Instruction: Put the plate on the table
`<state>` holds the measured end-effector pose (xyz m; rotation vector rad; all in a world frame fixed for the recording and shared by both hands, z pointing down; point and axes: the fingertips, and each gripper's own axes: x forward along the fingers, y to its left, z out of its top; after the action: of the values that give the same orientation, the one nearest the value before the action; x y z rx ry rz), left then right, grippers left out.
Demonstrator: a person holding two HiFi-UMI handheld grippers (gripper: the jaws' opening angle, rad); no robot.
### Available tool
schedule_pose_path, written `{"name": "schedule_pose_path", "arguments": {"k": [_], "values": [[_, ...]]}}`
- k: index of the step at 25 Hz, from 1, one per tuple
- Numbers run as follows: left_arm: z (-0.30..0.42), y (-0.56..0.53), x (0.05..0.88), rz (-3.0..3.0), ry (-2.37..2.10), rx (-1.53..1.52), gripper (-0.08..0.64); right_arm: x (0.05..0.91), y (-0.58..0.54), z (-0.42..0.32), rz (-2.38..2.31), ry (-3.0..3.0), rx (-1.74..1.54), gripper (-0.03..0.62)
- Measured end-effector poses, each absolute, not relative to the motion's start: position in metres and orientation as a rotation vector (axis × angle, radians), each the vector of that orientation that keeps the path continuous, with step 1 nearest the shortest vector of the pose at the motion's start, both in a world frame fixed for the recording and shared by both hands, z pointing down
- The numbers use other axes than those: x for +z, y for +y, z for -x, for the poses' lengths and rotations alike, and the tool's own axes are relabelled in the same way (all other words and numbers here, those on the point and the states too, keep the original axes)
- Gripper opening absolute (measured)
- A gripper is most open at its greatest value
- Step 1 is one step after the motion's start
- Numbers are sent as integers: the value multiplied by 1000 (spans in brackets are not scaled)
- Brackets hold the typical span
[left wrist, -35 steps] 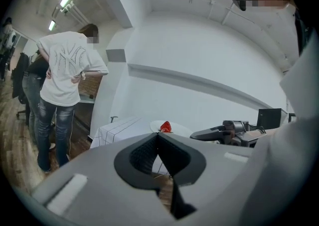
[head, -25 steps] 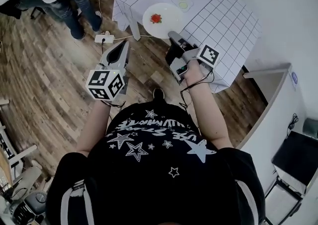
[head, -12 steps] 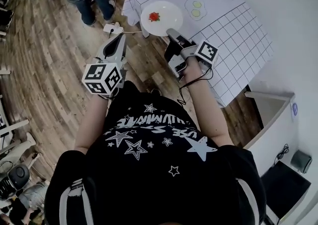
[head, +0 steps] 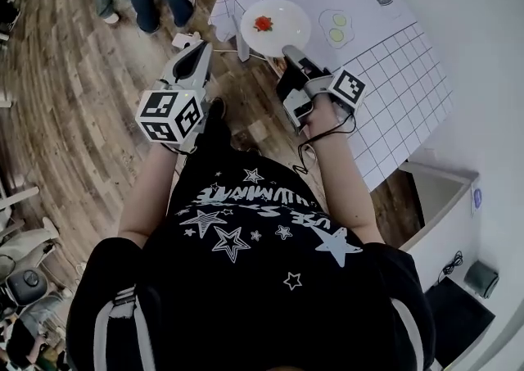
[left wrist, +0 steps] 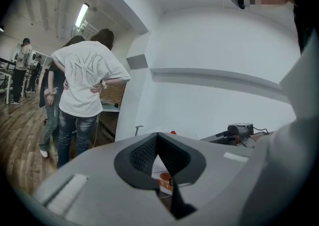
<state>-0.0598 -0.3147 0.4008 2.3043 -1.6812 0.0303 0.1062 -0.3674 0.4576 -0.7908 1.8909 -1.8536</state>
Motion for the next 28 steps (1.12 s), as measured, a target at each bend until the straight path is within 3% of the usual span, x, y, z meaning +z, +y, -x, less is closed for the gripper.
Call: {"name": "schedule_pose_path", "arguments": {"k": [19, 28], "values": [[161, -436, 424, -2355, -1601, 17, 9, 497, -470, -29, 915, 1870, -1740, 25], [177, -508, 426, -2377, -1509, 48, 9, 514, -524, -13, 1008, 1818, -1748, 25]]}}
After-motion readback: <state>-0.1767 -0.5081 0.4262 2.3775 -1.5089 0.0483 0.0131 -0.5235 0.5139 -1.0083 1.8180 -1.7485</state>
